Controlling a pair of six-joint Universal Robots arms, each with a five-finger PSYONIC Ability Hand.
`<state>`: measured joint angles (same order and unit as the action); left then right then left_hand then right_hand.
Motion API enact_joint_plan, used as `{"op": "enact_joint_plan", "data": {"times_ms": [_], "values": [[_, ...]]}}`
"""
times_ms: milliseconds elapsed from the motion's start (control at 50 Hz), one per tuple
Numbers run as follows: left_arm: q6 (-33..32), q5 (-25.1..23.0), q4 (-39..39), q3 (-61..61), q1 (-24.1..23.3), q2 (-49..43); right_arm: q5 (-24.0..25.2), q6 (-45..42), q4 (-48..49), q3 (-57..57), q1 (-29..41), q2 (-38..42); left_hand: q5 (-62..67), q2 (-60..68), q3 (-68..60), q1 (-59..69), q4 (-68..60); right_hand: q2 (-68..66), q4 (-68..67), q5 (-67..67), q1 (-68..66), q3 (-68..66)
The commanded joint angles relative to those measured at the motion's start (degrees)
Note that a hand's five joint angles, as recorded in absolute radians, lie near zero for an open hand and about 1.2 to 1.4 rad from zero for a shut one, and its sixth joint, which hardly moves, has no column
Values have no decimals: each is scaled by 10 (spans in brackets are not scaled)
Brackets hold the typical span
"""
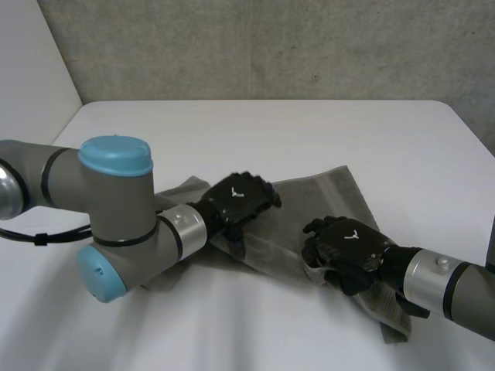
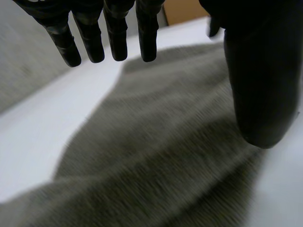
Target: Fold the towel.
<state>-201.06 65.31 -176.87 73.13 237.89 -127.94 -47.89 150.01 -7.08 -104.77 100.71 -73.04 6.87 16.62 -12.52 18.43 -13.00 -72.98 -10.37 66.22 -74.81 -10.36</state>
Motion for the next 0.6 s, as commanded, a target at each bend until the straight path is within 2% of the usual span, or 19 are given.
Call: {"op": "enact_joint_plan", "data": {"times_ms": [20, 120, 260, 440, 600], "values": [[-35, 2, 81, -11, 19, -17, -1, -9, 1, 1, -13, -4, 12, 15, 25, -3, 30, -70, 4, 38, -52, 4], [-36, 10, 79, 20, 41, -1, -1, -9, 8, 1, -14, -4, 18, 20, 25, 2, 30, -70, 4, 38, -52, 4], [-39, 44, 50, 22, 57, 16, 1, -9, 12, -4, -10, -3, 21, 23, 25, 5, 30, -70, 4, 38, -52, 4], [-43, 46, 54, -10, 60, -13, 1, -9, 12, -8, -10, -3, 21, 23, 25, 5, 30, -70, 4, 38, -52, 4], [-77, 45, 57, -34, 60, -43, 3, -11, 12, -11, -10, -3, -1, 2, 25, -17, 30, -70, 4, 38, -52, 4]]}}
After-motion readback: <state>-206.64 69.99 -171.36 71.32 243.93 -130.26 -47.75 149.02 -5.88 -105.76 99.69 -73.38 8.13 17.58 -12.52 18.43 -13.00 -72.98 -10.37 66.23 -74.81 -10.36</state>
